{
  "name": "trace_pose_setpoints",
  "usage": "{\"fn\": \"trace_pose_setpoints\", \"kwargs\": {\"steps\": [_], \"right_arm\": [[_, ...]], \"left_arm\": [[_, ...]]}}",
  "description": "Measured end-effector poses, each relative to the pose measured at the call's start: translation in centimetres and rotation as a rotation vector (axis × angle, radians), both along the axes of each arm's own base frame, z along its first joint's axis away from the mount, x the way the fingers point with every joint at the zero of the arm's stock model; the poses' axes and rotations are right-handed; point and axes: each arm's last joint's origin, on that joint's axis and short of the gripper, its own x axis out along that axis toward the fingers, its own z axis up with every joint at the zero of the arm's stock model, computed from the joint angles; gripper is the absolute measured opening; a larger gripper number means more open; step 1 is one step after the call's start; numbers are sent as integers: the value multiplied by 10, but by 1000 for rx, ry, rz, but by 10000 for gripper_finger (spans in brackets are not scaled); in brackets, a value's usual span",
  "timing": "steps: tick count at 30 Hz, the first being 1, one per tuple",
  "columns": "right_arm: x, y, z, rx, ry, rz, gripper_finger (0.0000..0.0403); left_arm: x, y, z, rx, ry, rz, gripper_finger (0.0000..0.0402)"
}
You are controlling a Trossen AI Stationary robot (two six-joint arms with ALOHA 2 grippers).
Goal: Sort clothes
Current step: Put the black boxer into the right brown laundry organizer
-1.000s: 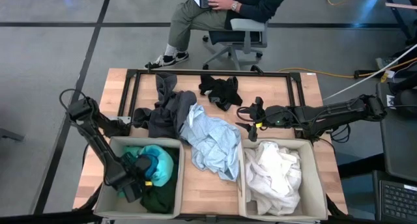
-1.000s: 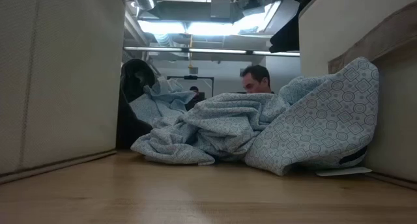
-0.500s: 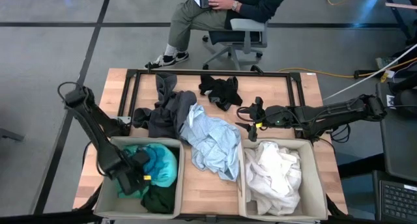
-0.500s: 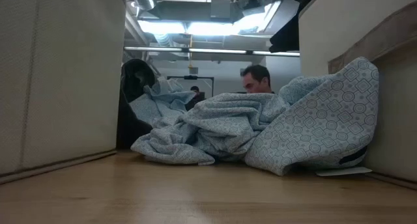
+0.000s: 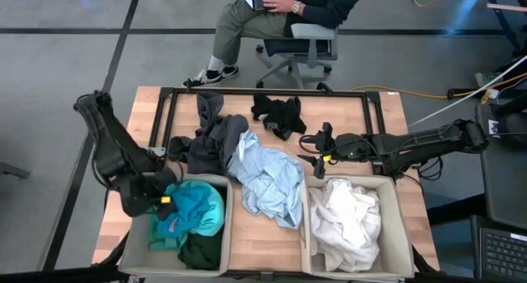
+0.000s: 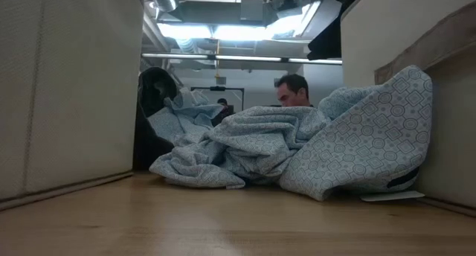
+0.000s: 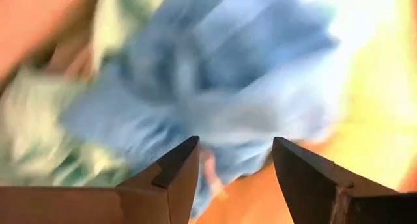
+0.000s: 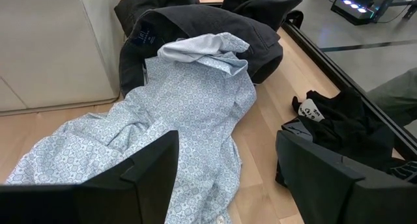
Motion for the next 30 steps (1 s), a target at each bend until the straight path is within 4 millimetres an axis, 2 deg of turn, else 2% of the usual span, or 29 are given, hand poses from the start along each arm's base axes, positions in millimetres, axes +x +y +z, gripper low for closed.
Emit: {"fn": "trace_pose_setpoints", "kwargs": {"steps": [5, 9, 12, 15, 19, 25, 30], "right_arm": [[0, 0, 0, 19, -6, -9, 257], [0, 0, 1, 21, -9, -11, 257], [2, 0, 6, 21, -20, -13, 257], [4, 0, 12, 15, -25, -17, 257], [7, 0, 30, 10, -73, -34, 257], [15, -10, 64, 0, -120, -96, 257], [43, -36, 78, -13, -36, -166, 257]], "left_arm": [[2, 8, 22, 119, -353, -63, 183], [8, 12, 35, 405, -599, -54, 182], [18, 12, 36, 629, -688, -9, 182], [32, 12, 26, 810, -682, 10, 182], [50, 19, 0, 925, -616, 49, 182], [74, 37, -41, 871, -614, 81, 182], [88, 49, -48, 885, -780, 19, 182]]}}
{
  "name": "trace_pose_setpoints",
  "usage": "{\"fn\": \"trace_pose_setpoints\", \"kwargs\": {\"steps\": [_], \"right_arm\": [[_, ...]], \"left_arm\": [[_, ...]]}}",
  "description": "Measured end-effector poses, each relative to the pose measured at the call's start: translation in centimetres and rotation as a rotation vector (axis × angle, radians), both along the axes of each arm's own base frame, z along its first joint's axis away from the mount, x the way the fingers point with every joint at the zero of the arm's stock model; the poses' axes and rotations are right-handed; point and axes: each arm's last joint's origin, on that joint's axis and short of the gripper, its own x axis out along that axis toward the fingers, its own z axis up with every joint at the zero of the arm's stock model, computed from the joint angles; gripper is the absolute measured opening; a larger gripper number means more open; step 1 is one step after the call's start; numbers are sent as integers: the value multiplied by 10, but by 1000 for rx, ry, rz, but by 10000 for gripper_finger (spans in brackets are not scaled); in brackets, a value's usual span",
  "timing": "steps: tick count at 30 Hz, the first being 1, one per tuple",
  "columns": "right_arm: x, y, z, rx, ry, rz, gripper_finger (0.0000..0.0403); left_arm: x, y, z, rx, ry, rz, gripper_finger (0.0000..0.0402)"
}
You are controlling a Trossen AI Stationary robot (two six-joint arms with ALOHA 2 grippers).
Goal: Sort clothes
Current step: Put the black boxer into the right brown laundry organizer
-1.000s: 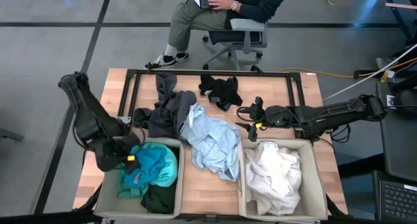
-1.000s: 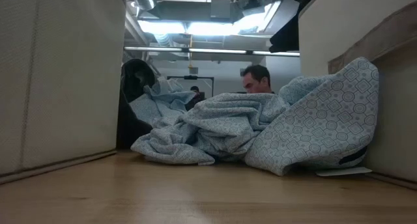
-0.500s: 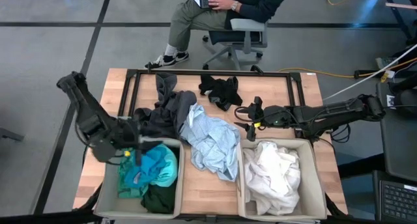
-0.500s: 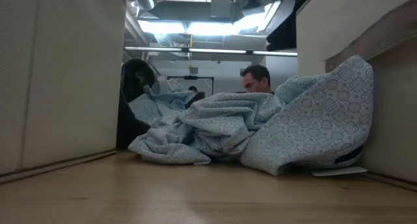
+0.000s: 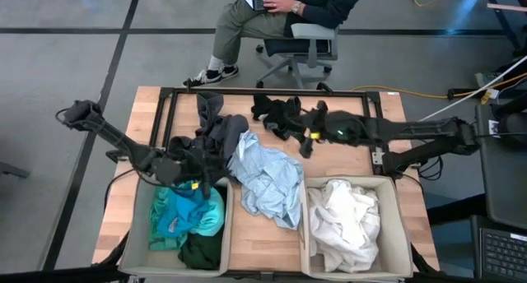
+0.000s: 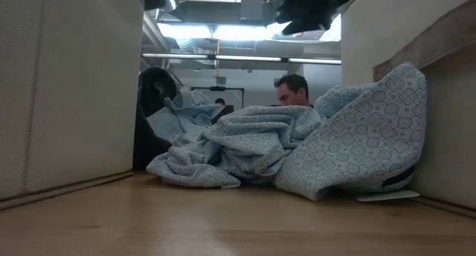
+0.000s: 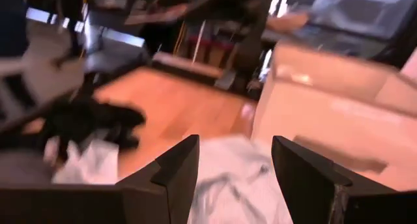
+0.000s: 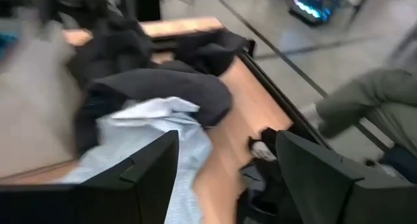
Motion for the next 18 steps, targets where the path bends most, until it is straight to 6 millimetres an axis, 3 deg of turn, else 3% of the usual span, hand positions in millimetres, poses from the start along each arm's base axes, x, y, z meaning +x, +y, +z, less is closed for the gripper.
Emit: {"fn": "trace_pose_setpoints", "kwargs": {"steps": [4, 8, 12, 18], "right_arm": [[32, -30, -2, 31, 121, -63, 257], [64, -52, -22, 113, 231, -63, 257], [87, -61, -52, 180, 334, -46, 257], [105, -65, -97, 209, 465, -56, 257]], "left_arm": [[4, 10, 2, 81, -64, 8, 182], [6, 19, -4, 116, -55, 47, 182], [5, 22, -12, 124, -33, 60, 182], [1, 24, -29, 94, -7, 61, 182]]}}
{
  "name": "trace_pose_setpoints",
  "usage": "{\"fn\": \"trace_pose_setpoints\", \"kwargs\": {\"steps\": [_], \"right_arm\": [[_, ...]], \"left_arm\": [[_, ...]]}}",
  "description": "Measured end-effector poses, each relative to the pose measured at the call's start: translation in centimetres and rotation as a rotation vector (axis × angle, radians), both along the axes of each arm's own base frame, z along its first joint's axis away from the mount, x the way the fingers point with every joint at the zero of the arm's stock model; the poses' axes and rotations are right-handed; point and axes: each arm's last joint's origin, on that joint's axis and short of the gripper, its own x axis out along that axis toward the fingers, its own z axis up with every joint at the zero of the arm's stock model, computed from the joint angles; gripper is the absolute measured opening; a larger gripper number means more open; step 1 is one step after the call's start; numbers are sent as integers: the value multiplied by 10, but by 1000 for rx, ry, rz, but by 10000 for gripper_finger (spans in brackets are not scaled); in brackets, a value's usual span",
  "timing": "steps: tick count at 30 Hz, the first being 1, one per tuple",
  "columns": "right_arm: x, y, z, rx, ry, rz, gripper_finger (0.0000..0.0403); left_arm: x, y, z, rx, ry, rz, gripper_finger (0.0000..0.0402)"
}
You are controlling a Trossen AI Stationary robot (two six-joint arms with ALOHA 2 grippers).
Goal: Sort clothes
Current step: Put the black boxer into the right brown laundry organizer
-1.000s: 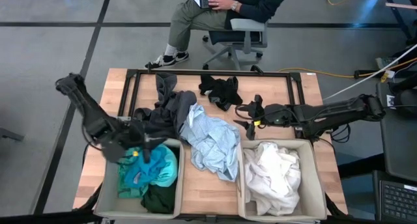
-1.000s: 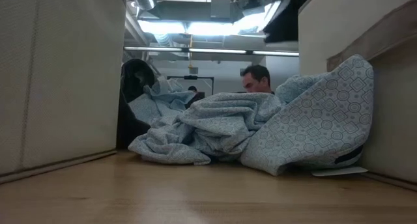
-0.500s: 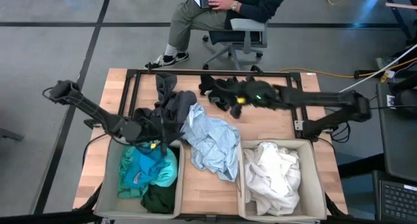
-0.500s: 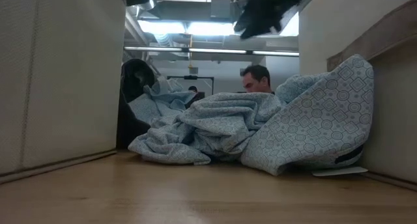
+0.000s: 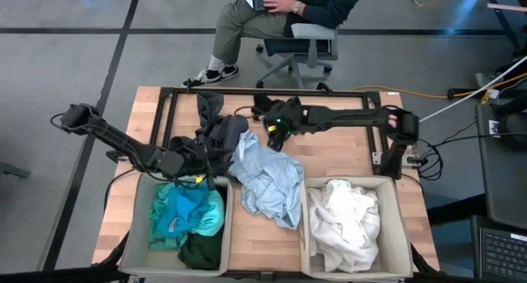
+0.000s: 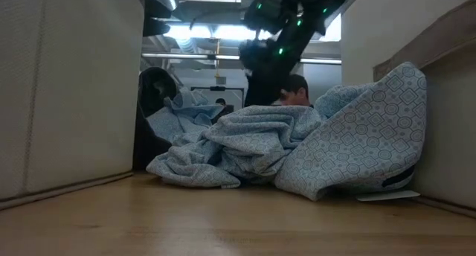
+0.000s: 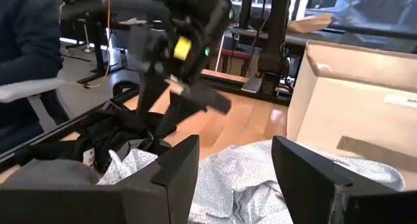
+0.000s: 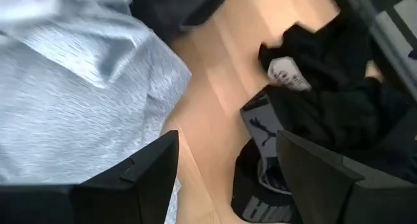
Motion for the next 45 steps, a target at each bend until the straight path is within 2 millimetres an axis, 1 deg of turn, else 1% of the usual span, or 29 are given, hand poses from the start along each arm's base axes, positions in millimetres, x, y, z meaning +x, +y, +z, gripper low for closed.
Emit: {"fn": "trace_pose_setpoints", "kwargs": {"steps": [2, 7, 13, 19, 23, 28, 30, 32, 35, 37, 38, 39, 42, 45], "right_arm": [[3, -4, -14, -9, 41, -26, 257], [10, -8, -38, -39, 107, -57, 257], [9, -11, -59, -30, 195, -76, 257], [10, -22, -89, -93, 294, -136, 257], [10, -26, -95, -96, 310, -148, 257], [10, -28, -96, -104, 318, -126, 251], [10, -28, -97, -102, 323, -125, 231], [10, -28, -97, -97, 325, -122, 193], [10, -28, -98, -100, 326, -112, 111], [9, -28, -96, -103, 331, -80, 50], [9, -28, -94, -107, 334, -73, 26], [7, -29, -92, -113, 337, -72, 16], [5, -29, -81, -131, 340, -80, 27], [7, -24, -53, -154, 293, -69, 25]], "left_arm": [[-1, 0, -2, -1, 2, 1, 182], [-1, 1, -3, 0, 5, 1, 182], [-1, 1, -3, 15, 10, -1, 182], [-1, 1, -4, 13, 10, 1, 182], [-1, 1, -4, 7, 9, 1, 182], [-3, -4, -4, 27, 19, -24, 182], [-3, -6, -4, 39, 23, -35, 182], [-4, -7, -4, 47, 25, -44, 182], [-5, -10, -4, 46, 25, -56, 182], [-5, -10, -4, 29, 20, -58, 182], [-5, -10, -5, 28, 21, -58, 182], [-5, -10, -5, 29, 23, -58, 182], [-5, -10, -5, 34, 26, -59, 182], [-5, -10, -5, 40, 25, -58, 182]]}}
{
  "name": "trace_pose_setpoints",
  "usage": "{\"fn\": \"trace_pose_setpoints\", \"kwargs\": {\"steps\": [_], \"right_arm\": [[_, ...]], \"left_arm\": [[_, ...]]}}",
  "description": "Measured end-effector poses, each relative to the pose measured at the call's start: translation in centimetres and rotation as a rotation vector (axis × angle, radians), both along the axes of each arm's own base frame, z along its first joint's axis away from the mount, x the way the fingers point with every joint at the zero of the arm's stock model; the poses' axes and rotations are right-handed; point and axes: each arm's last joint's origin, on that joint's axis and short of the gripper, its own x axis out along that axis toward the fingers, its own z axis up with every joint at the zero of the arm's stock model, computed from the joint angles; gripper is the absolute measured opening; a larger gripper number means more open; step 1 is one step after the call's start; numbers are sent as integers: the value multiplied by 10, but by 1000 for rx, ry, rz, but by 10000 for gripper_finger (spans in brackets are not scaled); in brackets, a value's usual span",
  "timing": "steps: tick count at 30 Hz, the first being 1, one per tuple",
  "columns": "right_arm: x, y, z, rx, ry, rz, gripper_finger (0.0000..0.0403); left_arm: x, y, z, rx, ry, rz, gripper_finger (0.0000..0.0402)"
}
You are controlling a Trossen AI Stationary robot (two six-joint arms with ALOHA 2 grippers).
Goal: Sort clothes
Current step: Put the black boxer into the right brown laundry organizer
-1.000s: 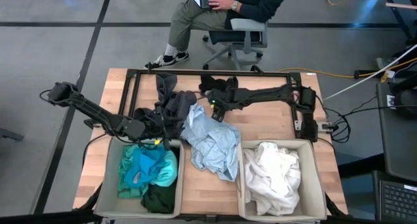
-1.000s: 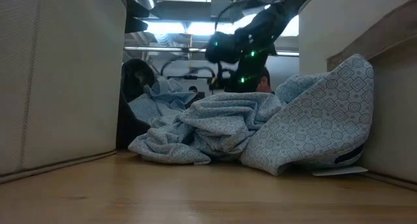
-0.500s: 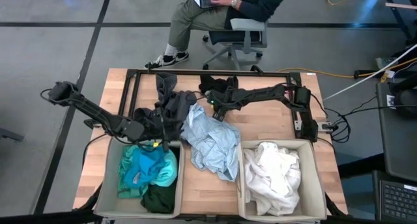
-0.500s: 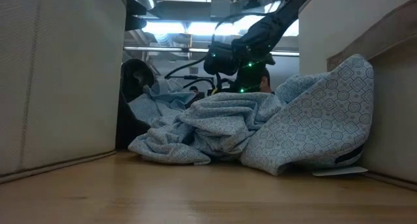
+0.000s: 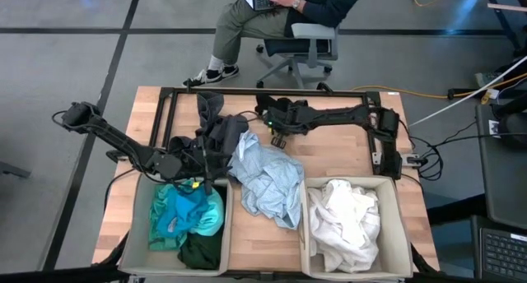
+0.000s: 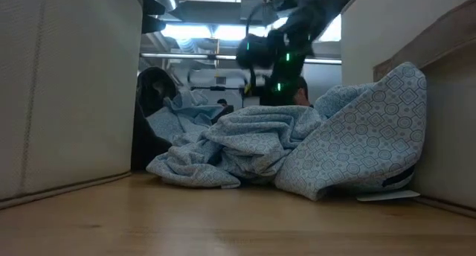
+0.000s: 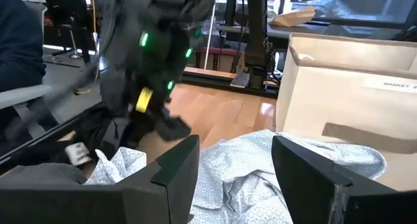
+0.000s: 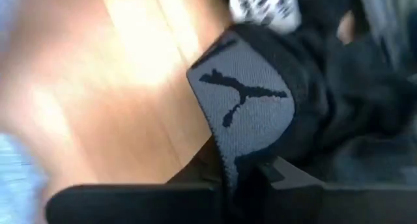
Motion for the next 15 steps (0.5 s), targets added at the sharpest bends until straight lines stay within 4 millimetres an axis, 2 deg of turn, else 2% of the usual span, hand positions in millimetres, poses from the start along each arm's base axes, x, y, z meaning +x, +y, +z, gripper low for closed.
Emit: {"fn": "trace_pose_setpoints", "kwargs": {"steps": [3, 7, 12, 15], "right_arm": [[1, 12, 29, -41, -31, 52, 9], [-2, 30, 78, -135, -108, 90, 17], [-20, 46, 139, -182, -212, 135, 10], [-37, 55, 174, -214, -292, 157, 7]], "left_arm": [[0, 1, 0, -2, -1, 5, 182], [1, 3, 0, -10, -3, 14, 182], [1, 3, 0, -25, -7, 17, 182], [1, 3, 0, -28, -8, 18, 182]]}}
